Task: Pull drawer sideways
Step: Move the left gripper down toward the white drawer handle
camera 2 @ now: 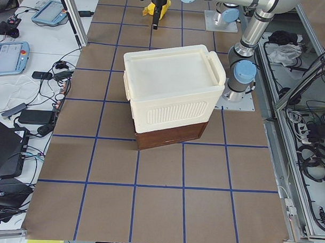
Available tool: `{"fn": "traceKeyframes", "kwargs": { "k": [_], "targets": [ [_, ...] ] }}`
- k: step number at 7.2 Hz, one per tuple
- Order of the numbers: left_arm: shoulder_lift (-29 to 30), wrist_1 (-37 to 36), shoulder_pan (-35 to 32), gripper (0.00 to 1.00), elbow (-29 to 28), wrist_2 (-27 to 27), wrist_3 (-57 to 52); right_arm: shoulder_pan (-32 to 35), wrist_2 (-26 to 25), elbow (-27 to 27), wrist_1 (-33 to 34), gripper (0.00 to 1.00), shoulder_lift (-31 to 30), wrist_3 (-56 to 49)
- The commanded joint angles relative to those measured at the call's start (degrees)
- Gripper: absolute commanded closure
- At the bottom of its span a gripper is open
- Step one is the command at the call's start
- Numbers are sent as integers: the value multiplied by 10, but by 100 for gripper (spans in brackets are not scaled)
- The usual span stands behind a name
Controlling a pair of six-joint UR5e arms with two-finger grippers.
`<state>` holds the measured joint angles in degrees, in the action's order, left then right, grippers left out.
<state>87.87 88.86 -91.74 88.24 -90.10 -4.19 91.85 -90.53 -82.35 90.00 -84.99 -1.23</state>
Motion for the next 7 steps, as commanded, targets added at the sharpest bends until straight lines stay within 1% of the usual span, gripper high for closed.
{"fn": "traceKeyframes", "kwargs": {
  "k": [1,4,5,6,7],
  "targets": [
    [2,-8,1,0,2,-1,0,0,0,0,0,0,0,0],
    [5,-18,-1,0,10,-6,8,0,0,0,0,0,0,0],
    [11,-18,-5,0,9,-22,29,0,0,0,0,0,0,-1],
    [16,-18,-21,0,11,-93,89,0,0,0,0,0,0,-1],
    [24,-18,-47,0,21,-125,112,0,0,0,0,0,0,0]
  ]
}}
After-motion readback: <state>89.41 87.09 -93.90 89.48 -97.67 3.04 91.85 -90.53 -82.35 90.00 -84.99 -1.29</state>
